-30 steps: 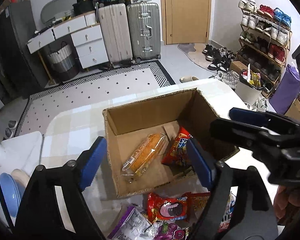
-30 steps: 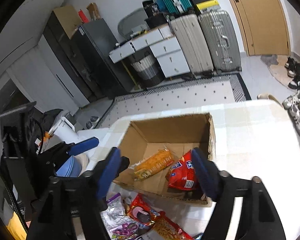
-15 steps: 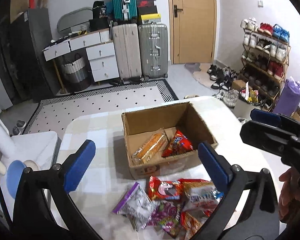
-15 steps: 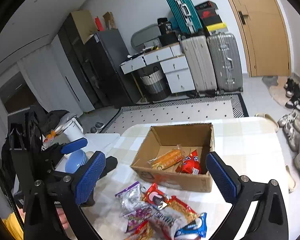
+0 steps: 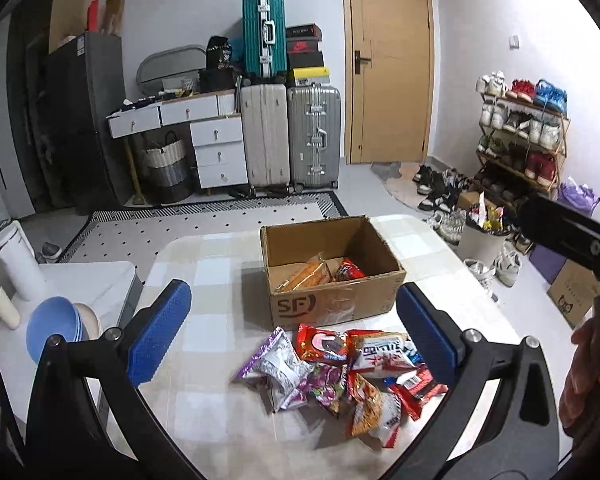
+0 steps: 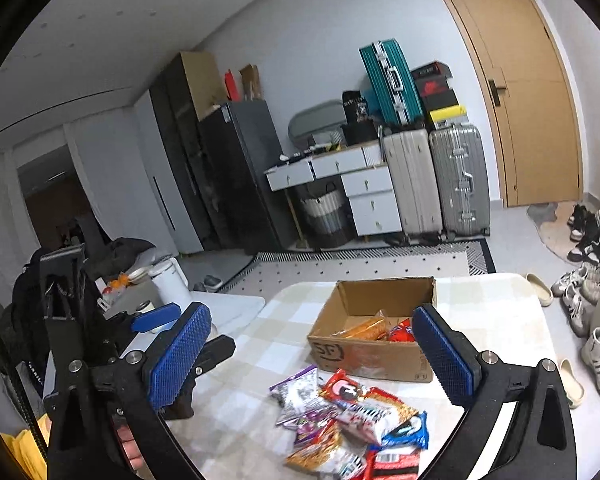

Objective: Organize snacks
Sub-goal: 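Move both tools back toward the remaining snack pile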

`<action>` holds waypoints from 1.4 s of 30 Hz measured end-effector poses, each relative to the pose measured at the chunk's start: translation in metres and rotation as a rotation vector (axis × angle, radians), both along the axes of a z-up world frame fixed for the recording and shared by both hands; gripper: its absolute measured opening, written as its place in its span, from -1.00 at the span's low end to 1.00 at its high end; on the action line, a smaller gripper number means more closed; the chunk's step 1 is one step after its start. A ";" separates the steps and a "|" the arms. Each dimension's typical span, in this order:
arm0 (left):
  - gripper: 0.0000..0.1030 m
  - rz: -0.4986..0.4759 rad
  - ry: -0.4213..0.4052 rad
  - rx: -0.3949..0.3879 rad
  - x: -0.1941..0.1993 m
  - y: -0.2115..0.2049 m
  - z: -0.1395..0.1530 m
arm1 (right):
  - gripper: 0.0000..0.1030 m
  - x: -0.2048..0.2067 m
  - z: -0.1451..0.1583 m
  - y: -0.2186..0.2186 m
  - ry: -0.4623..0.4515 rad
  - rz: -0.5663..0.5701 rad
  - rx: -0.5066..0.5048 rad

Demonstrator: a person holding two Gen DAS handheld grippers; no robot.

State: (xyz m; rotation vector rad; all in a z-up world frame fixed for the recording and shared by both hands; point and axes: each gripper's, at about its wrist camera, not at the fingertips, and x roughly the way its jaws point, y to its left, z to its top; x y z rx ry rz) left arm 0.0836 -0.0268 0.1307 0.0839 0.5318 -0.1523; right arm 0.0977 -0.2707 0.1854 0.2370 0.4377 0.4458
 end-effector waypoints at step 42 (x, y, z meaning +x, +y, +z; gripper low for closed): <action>0.98 -0.087 0.368 -0.170 0.012 -0.044 -0.228 | 0.99 -0.082 -0.173 -0.034 0.179 -0.125 -0.030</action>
